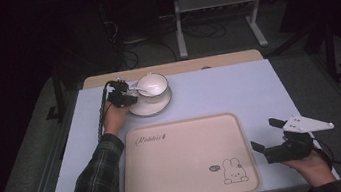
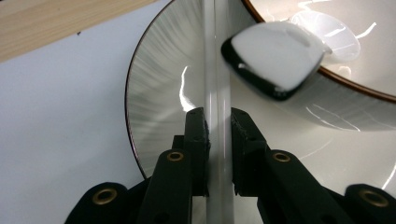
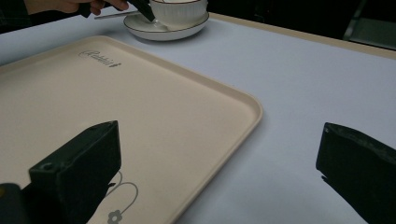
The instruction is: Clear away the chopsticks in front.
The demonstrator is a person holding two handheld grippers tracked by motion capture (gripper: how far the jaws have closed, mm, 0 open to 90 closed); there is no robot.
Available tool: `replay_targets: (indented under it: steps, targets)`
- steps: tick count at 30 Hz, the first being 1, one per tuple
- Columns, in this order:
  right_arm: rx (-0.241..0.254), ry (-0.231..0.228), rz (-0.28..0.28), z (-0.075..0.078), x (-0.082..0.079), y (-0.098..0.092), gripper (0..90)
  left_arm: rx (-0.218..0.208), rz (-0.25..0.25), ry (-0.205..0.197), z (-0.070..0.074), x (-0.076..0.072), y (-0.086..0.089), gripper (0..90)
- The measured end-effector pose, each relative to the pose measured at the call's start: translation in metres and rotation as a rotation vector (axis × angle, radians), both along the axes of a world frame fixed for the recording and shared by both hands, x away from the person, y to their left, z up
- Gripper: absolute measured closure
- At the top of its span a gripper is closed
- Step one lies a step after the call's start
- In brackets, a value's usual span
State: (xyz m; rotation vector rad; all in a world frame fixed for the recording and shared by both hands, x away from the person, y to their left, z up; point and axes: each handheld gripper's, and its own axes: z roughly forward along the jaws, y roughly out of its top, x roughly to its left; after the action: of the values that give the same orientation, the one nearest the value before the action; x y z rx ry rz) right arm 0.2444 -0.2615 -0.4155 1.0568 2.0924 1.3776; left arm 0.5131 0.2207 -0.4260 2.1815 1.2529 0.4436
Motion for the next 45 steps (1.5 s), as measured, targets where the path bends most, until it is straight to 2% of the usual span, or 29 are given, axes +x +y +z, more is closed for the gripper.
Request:
replay_targets:
  steps: [5, 7, 9, 13, 16, 17, 22, 26, 34, 39, 45]
  targets:
    - [0.002, -0.001, 0.001, 0.000, 0.000, 0.000, 0.0, -0.003, -0.005, -0.010, 0.000, 0.001, 0.000, 76.5]
    - [0.001, -0.002, 0.002, 0.000, -0.001, 0.000, 0.0, -0.003, -0.006, -0.011, 0.001, 0.000, 0.001, 69.4]
    - [0.002, -0.002, 0.001, 0.000, -0.001, 0.000, 0.0, 0.003, -0.006, -0.016, 0.004, -0.002, 0.003, 66.0]
    - [0.001, -0.002, 0.003, 0.001, -0.001, 0.000, 0.0, -0.017, -0.017, -0.036, 0.014, -0.012, 0.013, 59.9]
    - [-0.001, -0.004, 0.001, 0.001, -0.002, 0.000, 0.0, -0.056, -0.020, -0.057, 0.023, -0.027, 0.026, 59.1]
    - [-0.001, -0.004, 0.001, 0.001, -0.002, 0.000, 0.0, -0.056, -0.020, -0.057, 0.023, -0.027, 0.026, 59.2]
    - [-0.007, -0.004, 0.006, 0.001, -0.002, 0.003, 0.0, -0.103, -0.024, -0.084, 0.032, -0.045, 0.047, 64.5]
    - [-0.012, -0.004, 0.009, 0.001, -0.001, 0.005, 0.0, -0.131, -0.039, -0.072, 0.029, -0.054, 0.057, 71.8]
    - [-0.015, 0.002, 0.008, 0.001, -0.001, 0.005, 0.0, -0.144, -0.050, -0.059, 0.019, -0.053, 0.056, 72.8]
    - [-0.013, 0.002, 0.005, 0.000, -0.001, 0.004, 0.0, -0.133, -0.054, -0.045, 0.014, -0.051, 0.053, 74.5]
    - [-0.013, 0.003, 0.007, 0.000, -0.001, 0.004, 0.0, -0.150, -0.050, -0.041, 0.013, -0.050, 0.054, 77.4]
